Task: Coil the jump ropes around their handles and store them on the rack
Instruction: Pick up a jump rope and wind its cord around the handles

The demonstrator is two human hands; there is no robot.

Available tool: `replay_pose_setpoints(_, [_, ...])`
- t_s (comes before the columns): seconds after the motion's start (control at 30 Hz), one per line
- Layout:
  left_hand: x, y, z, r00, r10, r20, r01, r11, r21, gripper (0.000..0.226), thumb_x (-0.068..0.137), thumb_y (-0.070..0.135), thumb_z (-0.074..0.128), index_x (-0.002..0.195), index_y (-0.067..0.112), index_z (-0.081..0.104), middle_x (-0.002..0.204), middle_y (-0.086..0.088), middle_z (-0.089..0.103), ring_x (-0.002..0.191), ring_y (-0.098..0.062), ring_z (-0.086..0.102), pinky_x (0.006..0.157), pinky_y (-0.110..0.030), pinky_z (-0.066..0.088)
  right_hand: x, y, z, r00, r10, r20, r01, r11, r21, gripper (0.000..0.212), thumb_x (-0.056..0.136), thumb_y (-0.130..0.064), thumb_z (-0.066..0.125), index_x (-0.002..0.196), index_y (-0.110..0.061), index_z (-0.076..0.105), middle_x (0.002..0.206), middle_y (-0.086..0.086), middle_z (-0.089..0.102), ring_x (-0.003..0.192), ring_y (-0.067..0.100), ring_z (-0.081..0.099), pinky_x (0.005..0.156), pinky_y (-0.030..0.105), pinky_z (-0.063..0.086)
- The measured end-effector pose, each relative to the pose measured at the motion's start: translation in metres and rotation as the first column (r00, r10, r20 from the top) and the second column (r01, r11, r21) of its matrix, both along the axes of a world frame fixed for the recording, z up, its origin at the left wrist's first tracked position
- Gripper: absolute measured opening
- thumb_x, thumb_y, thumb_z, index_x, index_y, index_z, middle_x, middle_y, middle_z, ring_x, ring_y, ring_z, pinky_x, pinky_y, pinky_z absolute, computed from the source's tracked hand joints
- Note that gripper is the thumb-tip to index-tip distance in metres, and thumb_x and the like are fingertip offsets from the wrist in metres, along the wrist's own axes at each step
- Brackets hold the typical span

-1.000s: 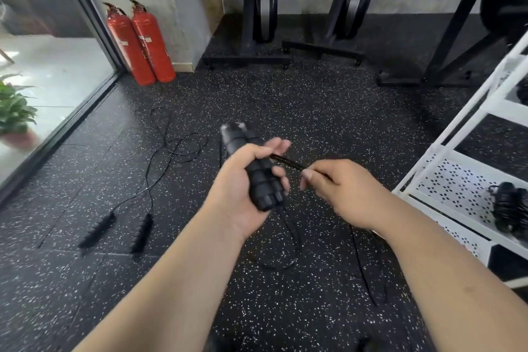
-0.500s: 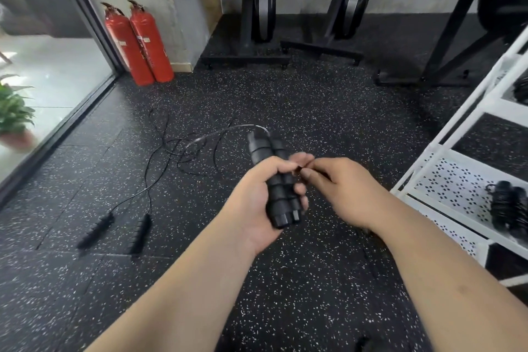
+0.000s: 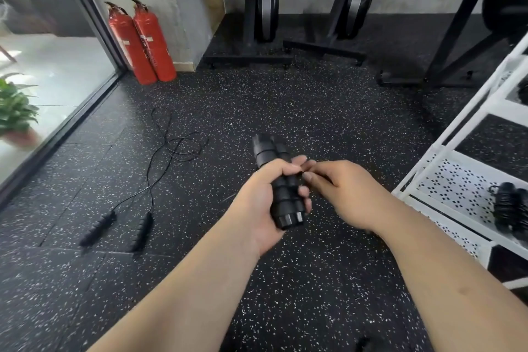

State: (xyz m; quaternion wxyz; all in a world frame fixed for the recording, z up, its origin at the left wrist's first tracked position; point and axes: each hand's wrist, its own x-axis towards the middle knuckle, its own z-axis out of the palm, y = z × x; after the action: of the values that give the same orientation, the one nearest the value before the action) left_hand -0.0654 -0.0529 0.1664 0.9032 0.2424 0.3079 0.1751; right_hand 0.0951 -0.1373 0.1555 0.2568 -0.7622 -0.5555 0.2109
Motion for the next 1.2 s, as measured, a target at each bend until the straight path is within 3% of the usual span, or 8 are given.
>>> replay_pose_setpoints(0.27, [-0.014, 0.037, 0.003, 0.961, 0.275, -0.030, -0.275, 0.961, 0.020, 0.050, 0.091, 0.006, 0.063, 0.142, 0.007, 0.061, 0.132, -0.013, 0.074, 0.066, -0.014, 0.056, 0.070, -0.033, 0.051, 0.011, -0.015, 0.013, 0.989, -0.047, -0.141, 0.030, 0.993, -0.115, 0.021, 0.107, -0.044, 0.058, 0.096, -0.033, 0.072, 0.063, -0.011, 0.065, 0.054, 0.007, 0.059, 0.048, 0.023, 0.047])
replay_pose_setpoints(0.47, [-0.014, 0.030, -0.005, 0.918, 0.106, -0.383, 0.053, 0.922, 0.384, 0.038, 0.087, 0.003, 0.072, 0.124, 0.010, 0.069, 0.116, -0.017, 0.078, 0.063, -0.018, 0.061, 0.064, -0.035, 0.057, 0.018, -0.009, 0.004, 0.958, -0.272, 0.085, 0.272, 0.962, 0.017, 0.027, 0.109, -0.047, 0.051, 0.099, -0.034, 0.072, 0.077, -0.013, 0.074, 0.069, 0.010, 0.071, 0.075, 0.042, 0.061])
replay_pose_setpoints(0.6, [-0.010, 0.025, -0.013, 0.822, 0.135, -0.553, 0.267, 0.766, 0.584, 0.034, 0.083, 0.006, 0.074, 0.115, 0.014, 0.066, 0.089, -0.015, 0.075, 0.060, -0.018, 0.058, 0.060, -0.035, 0.052, 0.017, -0.011, -0.003, 0.951, -0.253, 0.181, 0.269, 0.961, -0.070, 0.032, 0.110, -0.047, 0.051, 0.129, -0.031, 0.070, 0.119, -0.008, 0.075, 0.104, 0.018, 0.069, 0.091, 0.041, 0.057])
replay_pose_setpoints(0.8, [-0.011, 0.026, -0.009, 0.666, 0.359, -0.654, 0.518, 0.408, 0.752, 0.018, 0.082, 0.026, 0.073, 0.091, 0.025, 0.057, 0.073, 0.007, 0.063, 0.061, -0.017, 0.057, 0.058, -0.030, 0.044, 0.014, -0.013, 0.015, 0.953, -0.303, 0.005, 0.303, 0.952, 0.043, 0.038, 0.104, -0.055, 0.060, 0.079, -0.032, 0.077, 0.070, -0.018, 0.075, 0.066, 0.000, 0.072, 0.077, 0.024, 0.054])
replay_pose_setpoints(0.93, [-0.018, 0.022, -0.003, 0.587, 0.524, -0.618, 0.644, 0.161, 0.748, 0.022, 0.085, 0.033, 0.069, 0.098, 0.032, 0.050, 0.078, 0.009, 0.063, 0.068, -0.018, 0.063, 0.061, -0.034, 0.051, 0.004, -0.009, 0.019, 0.954, -0.280, -0.109, 0.291, 0.952, 0.099, 0.028, 0.114, -0.024, 0.047, 0.115, -0.033, 0.073, 0.096, -0.019, 0.079, 0.058, 0.003, 0.072, 0.076, 0.030, 0.058])
replay_pose_setpoints(1.03, [-0.023, 0.022, 0.000, 0.565, 0.594, -0.572, 0.699, 0.024, 0.715, 0.030, 0.086, 0.038, 0.069, 0.109, 0.033, 0.049, 0.084, 0.015, 0.057, 0.076, -0.020, 0.060, 0.066, -0.036, 0.050, 0.004, -0.010, 0.017, 0.968, -0.250, -0.029, 0.250, 0.942, 0.222, 0.066, 0.104, -0.002, 0.060, 0.149, -0.050, 0.052, 0.156, -0.024, 0.046, 0.098, -0.008, 0.069, 0.093, 0.021, 0.054])
replay_pose_setpoints(1.1, [-0.023, 0.021, 0.003, 0.580, 0.591, -0.561, 0.713, -0.035, 0.700, 0.035, 0.087, 0.039, 0.070, 0.115, 0.036, 0.049, 0.088, 0.017, 0.053, 0.080, -0.019, 0.056, 0.067, -0.034, 0.044, 0.003, -0.009, 0.018, 0.975, -0.221, 0.011, 0.212, 0.949, 0.234, 0.075, 0.101, -0.013, 0.070, 0.156, -0.053, 0.040, 0.168, -0.028, 0.024, 0.143, -0.002, 0.044, 0.116, 0.026, 0.038])
replay_pose_setpoints(1.2, [-0.024, 0.020, 0.002, 0.630, 0.514, -0.582, 0.701, -0.054, 0.711, 0.038, 0.086, 0.040, 0.072, 0.118, 0.038, 0.051, 0.087, 0.017, 0.056, 0.080, -0.018, 0.058, 0.069, -0.035, 0.047, 0.002, -0.008, 0.018, 0.985, -0.153, 0.078, 0.134, 0.968, 0.212, 0.063, 0.105, -0.023, 0.064, 0.158, -0.047, 0.041, 0.166, -0.031, 0.030, 0.155, -0.005, 0.022, 0.123, 0.026, 0.020])
